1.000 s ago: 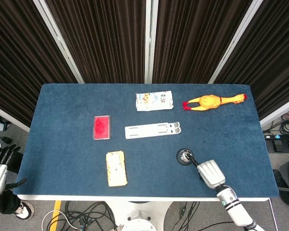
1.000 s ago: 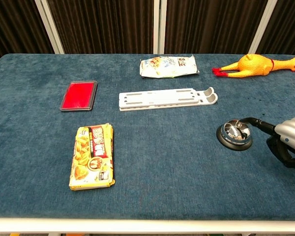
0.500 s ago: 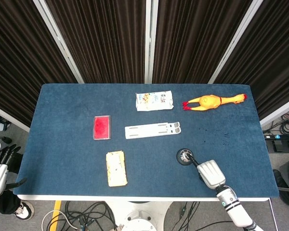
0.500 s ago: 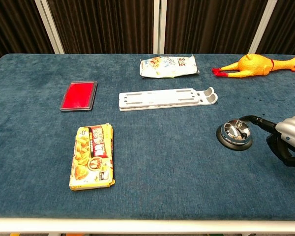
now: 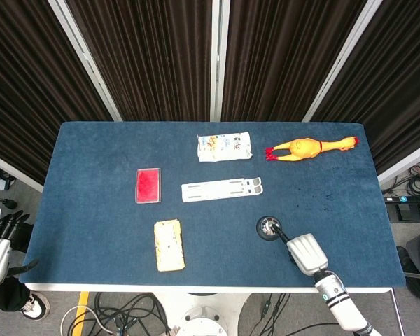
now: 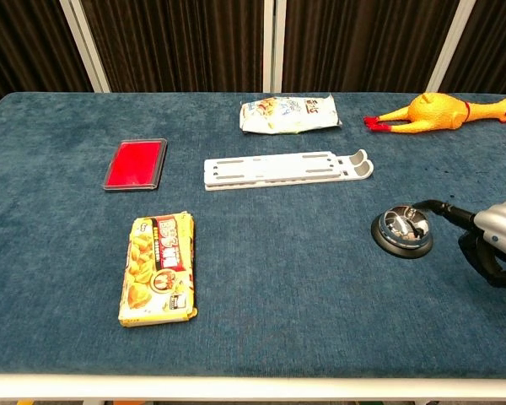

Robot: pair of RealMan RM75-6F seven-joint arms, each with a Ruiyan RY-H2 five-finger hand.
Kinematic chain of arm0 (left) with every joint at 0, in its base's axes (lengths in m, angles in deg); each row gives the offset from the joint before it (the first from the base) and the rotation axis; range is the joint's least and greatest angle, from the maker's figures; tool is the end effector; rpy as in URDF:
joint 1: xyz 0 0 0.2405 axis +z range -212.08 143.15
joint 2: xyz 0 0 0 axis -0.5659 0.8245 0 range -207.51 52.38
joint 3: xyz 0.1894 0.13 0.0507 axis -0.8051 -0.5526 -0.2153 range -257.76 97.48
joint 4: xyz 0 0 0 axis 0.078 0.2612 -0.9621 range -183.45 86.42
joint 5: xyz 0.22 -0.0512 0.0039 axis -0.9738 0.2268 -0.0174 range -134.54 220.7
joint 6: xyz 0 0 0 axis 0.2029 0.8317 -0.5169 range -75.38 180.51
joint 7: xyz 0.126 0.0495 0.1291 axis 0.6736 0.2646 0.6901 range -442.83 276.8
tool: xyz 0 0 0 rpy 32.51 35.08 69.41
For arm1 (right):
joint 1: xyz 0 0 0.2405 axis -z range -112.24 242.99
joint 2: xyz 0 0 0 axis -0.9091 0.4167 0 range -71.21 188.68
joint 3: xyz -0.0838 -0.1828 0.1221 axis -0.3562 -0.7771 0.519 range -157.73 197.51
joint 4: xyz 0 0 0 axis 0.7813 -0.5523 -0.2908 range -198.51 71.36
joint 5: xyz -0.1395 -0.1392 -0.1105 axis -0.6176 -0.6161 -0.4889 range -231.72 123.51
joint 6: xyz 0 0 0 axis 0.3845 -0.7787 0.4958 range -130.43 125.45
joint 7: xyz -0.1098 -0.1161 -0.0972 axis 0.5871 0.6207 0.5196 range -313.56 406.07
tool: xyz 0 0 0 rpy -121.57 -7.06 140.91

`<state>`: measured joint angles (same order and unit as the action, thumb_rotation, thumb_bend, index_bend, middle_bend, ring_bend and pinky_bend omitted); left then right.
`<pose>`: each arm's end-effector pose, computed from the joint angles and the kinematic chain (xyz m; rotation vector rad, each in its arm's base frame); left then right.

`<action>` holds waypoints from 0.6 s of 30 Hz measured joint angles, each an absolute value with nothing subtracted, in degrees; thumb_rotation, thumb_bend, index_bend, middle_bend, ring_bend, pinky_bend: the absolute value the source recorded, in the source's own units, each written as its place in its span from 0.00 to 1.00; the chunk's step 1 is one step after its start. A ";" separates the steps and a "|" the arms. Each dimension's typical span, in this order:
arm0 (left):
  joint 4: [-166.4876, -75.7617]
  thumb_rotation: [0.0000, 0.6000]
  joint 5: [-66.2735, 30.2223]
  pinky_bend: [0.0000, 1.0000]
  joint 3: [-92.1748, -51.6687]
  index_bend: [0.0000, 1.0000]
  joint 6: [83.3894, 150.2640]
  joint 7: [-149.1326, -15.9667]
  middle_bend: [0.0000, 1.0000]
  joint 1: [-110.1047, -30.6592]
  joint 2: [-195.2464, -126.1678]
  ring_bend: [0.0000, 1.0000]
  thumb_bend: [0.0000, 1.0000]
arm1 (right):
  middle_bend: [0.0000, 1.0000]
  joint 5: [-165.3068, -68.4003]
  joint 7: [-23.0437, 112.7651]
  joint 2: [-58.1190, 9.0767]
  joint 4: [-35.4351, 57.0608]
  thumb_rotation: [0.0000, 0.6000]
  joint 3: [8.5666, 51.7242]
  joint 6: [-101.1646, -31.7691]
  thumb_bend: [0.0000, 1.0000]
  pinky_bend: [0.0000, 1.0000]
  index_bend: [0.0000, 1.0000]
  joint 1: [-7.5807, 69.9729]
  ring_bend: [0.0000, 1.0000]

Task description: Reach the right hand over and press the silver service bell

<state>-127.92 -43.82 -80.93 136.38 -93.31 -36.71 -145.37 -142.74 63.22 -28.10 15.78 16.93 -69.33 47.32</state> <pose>-0.3530 0.1964 0.1255 -1.3916 -1.0003 -0.8364 -0.2470 -0.2451 -0.0449 1.9172 -0.8361 0.7471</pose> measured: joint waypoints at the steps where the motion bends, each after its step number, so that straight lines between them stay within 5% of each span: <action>1: -127.91 1.00 -43.83 0.15 -80.95 0.09 136.38 -93.28 0.03 -36.70 -145.37 0.00 0.11 | 0.85 -142.81 63.06 -28.02 15.80 1.00 17.04 -69.47 1.00 0.76 0.00 47.32 0.82; 18: -127.66 1.00 -43.82 0.15 -80.90 0.09 136.69 -93.47 0.03 -36.47 -145.52 0.00 0.11 | 0.85 -141.21 64.85 -27.41 16.85 1.00 17.19 -69.30 1.00 0.76 0.00 47.53 0.82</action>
